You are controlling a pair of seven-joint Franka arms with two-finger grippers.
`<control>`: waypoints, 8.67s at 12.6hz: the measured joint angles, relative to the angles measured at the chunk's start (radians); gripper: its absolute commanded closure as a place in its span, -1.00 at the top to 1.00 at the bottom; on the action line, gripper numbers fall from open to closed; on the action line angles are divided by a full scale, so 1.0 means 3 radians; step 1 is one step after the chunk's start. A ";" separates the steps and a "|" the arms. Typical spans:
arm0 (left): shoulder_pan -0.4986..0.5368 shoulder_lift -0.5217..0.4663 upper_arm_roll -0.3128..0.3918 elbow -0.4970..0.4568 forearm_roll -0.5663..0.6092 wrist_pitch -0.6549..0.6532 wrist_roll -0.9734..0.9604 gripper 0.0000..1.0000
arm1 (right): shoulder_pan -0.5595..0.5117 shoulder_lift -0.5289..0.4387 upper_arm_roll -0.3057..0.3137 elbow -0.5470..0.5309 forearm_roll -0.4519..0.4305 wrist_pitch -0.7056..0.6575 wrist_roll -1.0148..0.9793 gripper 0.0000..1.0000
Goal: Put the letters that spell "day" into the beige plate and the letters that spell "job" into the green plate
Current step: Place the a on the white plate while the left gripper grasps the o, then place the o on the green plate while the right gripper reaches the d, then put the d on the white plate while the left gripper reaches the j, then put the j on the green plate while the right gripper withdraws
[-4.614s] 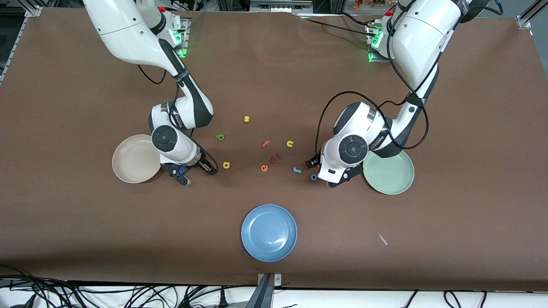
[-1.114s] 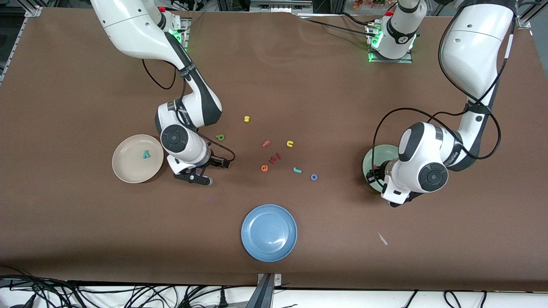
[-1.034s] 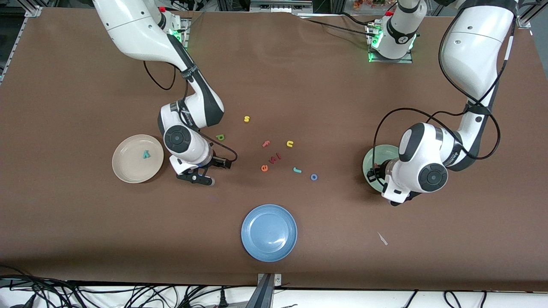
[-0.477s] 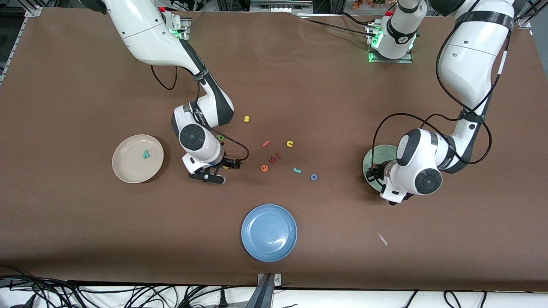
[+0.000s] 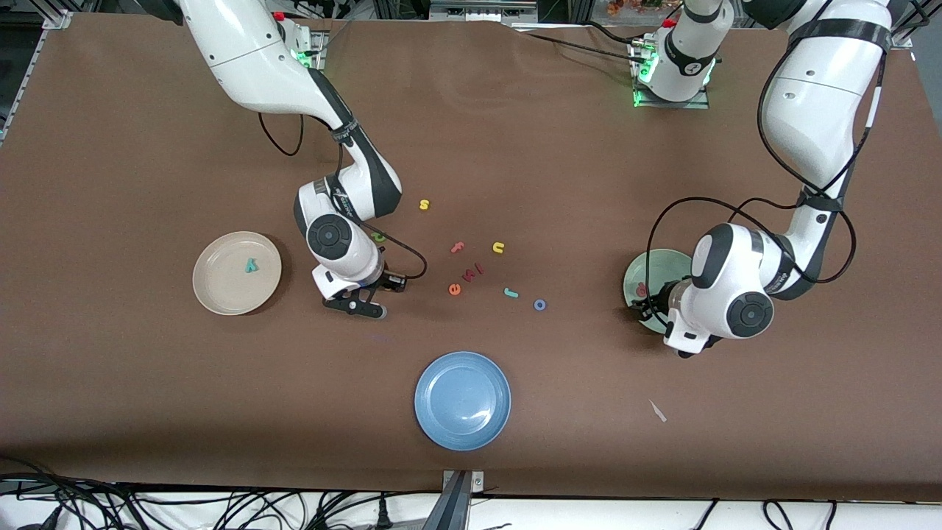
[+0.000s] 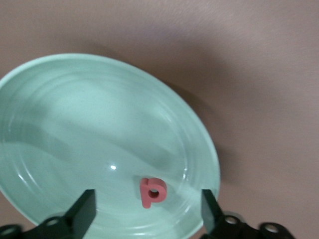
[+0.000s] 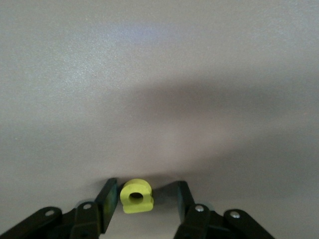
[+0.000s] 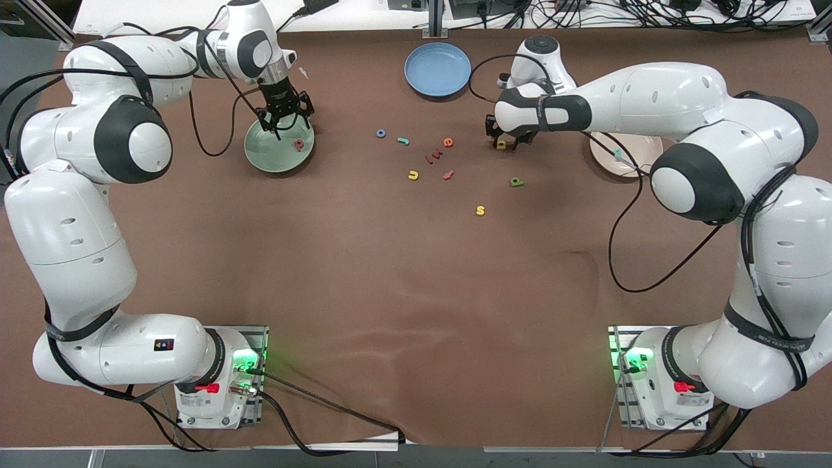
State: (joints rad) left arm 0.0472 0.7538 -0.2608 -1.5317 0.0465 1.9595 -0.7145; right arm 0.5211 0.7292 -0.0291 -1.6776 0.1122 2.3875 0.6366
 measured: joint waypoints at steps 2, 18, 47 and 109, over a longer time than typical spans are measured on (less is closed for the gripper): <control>-0.0044 -0.0048 -0.0087 0.0088 0.0000 0.0001 0.0000 1.00 | -0.0001 -0.0001 -0.0002 0.0004 0.0000 -0.0001 0.0026 -0.39; -0.0946 0.0357 -0.0185 0.0282 0.0373 0.1130 -0.0832 0.45 | -0.0193 -0.0474 -0.0764 -0.0134 0.0040 -0.0994 -0.1143 -0.80; -0.0362 -0.0001 -0.0136 0.0210 0.0702 -0.0838 -0.0013 -1.00 | 0.0890 -0.0622 -0.1093 -0.0665 0.1159 -0.0384 0.2484 0.99; -0.1007 0.0451 -0.0257 0.0535 0.0108 0.0805 -0.2755 -1.00 | 0.1423 -0.0736 -0.2658 -0.0433 0.0918 -0.1777 -0.0984 1.00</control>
State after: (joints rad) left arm -0.2548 0.8893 -0.3378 -1.3712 0.0790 2.2010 -1.5411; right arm 0.9479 0.5083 -0.8264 -1.8076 0.3877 1.8544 0.3415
